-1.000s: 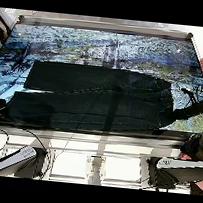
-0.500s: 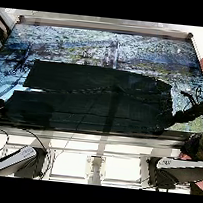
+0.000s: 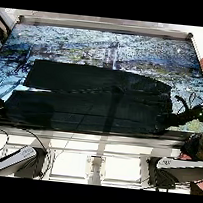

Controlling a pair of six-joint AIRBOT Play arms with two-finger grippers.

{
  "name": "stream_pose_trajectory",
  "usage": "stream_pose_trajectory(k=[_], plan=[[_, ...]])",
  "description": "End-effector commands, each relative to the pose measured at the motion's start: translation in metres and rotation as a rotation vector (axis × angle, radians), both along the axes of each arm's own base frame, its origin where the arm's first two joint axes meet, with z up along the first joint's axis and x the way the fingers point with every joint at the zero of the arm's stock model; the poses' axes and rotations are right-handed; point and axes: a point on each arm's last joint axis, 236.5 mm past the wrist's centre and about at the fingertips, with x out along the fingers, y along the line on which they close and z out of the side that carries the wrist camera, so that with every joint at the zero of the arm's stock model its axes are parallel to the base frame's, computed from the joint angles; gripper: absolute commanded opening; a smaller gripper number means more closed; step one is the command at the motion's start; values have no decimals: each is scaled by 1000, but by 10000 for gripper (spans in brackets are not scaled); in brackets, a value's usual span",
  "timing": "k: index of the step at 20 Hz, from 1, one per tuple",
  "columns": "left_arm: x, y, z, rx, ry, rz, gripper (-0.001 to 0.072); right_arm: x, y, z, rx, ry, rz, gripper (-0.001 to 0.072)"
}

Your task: Fold the clothes and pants, and hang the long-sleeved shirts on hangers.

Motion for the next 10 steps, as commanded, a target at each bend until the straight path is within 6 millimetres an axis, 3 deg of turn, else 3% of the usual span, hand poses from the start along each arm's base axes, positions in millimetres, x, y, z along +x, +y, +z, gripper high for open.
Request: stream_pose_trajectory(k=[1, 3, 6, 8, 10], plan=[[20, -32, 10, -102, -116, -211, 26, -11, 6, 31, 75, 82, 27, 21], [57, -52, 36, -121, -325, -301, 26, 8, -4, 67, 64, 37, 27, 20], [104, -39, 95, -41, -619, -211, 26, 52, -23, 122, -15, -190, -23, 20], [119, -21, 139, 1, -784, -120, 26, 72, -36, 162, -37, -351, -87, 20], [118, -2, 175, 24, -899, -29, 26, 81, -56, 191, -75, -466, -169, 20]])
